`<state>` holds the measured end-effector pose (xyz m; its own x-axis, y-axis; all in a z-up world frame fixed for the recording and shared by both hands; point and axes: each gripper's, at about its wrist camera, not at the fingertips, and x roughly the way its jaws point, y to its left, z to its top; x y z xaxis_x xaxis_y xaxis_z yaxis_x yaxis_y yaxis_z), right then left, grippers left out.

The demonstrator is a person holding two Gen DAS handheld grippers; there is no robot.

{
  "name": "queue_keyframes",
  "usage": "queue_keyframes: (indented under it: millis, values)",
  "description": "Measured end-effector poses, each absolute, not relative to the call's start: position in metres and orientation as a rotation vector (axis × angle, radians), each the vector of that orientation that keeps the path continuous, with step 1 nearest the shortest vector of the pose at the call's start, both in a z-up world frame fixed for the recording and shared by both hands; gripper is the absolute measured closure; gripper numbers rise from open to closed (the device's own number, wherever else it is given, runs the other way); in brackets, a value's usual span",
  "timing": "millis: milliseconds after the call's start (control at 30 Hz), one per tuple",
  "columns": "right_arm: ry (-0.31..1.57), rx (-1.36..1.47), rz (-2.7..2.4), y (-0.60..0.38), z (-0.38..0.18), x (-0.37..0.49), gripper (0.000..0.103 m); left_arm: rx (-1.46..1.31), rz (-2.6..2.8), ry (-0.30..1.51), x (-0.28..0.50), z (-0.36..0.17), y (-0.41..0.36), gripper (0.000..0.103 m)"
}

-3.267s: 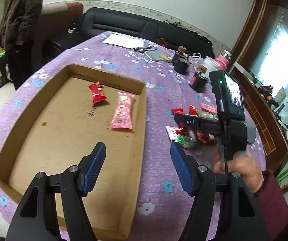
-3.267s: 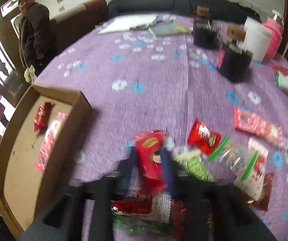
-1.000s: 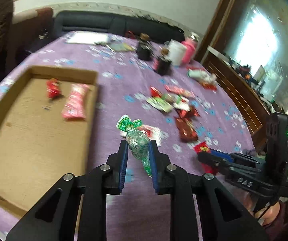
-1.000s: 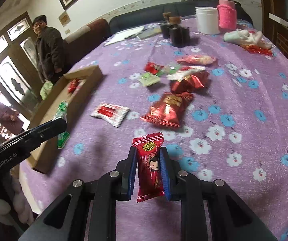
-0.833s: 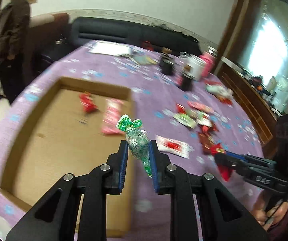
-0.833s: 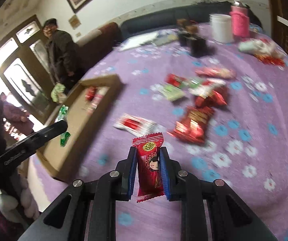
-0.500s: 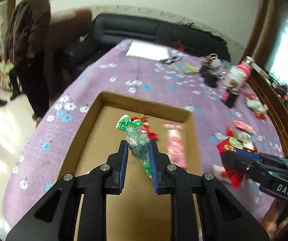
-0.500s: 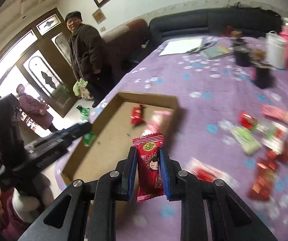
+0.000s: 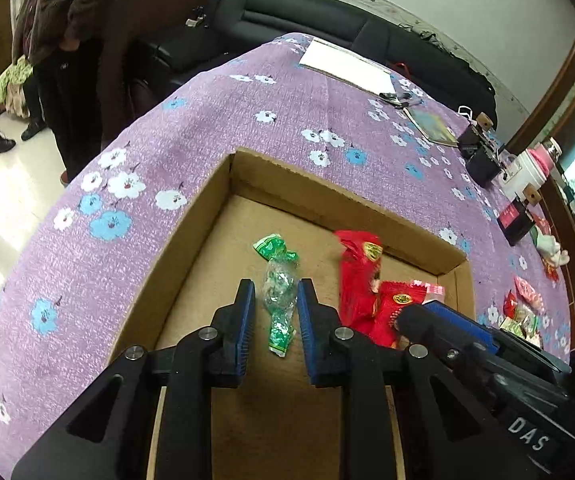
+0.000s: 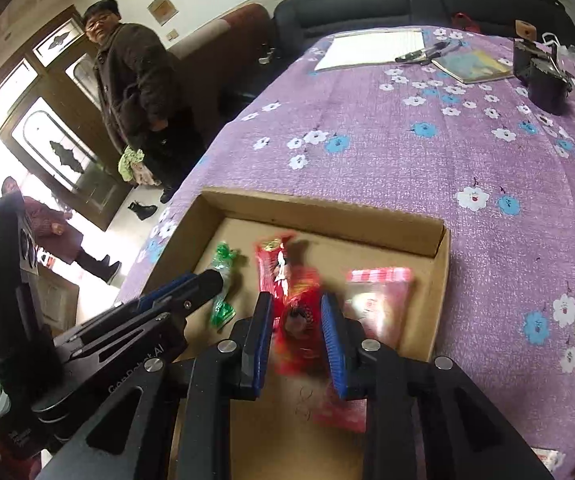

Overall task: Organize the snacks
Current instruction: 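Carry both snacks into the cardboard box and release them, then grasp the white-red sachet with the left tool while the right tool grasps a red-gold packet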

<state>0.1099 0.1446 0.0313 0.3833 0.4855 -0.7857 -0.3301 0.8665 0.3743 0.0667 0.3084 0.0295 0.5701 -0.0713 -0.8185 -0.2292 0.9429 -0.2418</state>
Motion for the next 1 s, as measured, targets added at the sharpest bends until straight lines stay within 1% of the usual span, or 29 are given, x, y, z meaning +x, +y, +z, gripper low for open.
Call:
queue_keyframes:
  millis: [167, 267, 300, 333, 367, 400, 433, 533, 633, 733, 800, 1000]
  values:
    - [0.990, 0.180, 0.519, 0.117, 0.055, 0.098, 0.071, -0.346, 0.098, 0.925, 0.046, 0.045, 0.304, 0.084]
    - [0.941, 0.160, 0.505, 0.089, 0.070, 0.083, 0.066, -0.333, 0.074, 0.893, 0.022, 0.062, 0.295, 0.084]
    - [0.929, 0.152, 0.502, 0.078, 0.073, 0.076, 0.064, -0.324, 0.057, 0.879, 0.010, 0.069, 0.289, 0.080]
    - [0.918, 0.139, 0.494, 0.062, 0.075, 0.068, 0.062, -0.320, 0.043, 0.866, 0.000, 0.075, 0.284, 0.070]
    - [0.911, 0.121, 0.485, 0.049, 0.075, 0.060, 0.062, -0.320, 0.033, 0.856, -0.007, 0.079, 0.281, 0.063]
    - [0.909, 0.105, 0.479, 0.041, 0.075, 0.055, 0.062, -0.323, 0.018, 0.839, -0.017, 0.084, 0.277, 0.049]
    - [0.910, 0.077, 0.470, 0.031, 0.071, 0.049, 0.062, -0.327, -0.005, 0.812, -0.030, 0.089, 0.270, 0.045]
    - [0.949, -0.019, 0.453, 0.012, 0.050, 0.033, 0.060, -0.313, -0.049, 0.773, -0.053, 0.096, 0.246, 0.045]
    - [0.978, -0.013, 0.473, 0.010, 0.033, 0.030, 0.060, -0.316, -0.097, 0.770, -0.069, 0.096, 0.222, 0.045]
    - [0.962, -0.041, 0.475, 0.014, 0.022, 0.033, 0.060, -0.309, -0.129, 0.777, -0.078, 0.096, 0.203, 0.045]
    - [0.987, -0.003, 0.493, 0.015, 0.014, 0.038, 0.060, -0.287, -0.138, 0.777, -0.083, 0.097, 0.195, 0.045]
    - [1.145, 0.279, 0.643, -0.011, 0.010, 0.025, 0.060, -0.275, -0.153, 0.787, -0.084, 0.095, 0.184, 0.045]
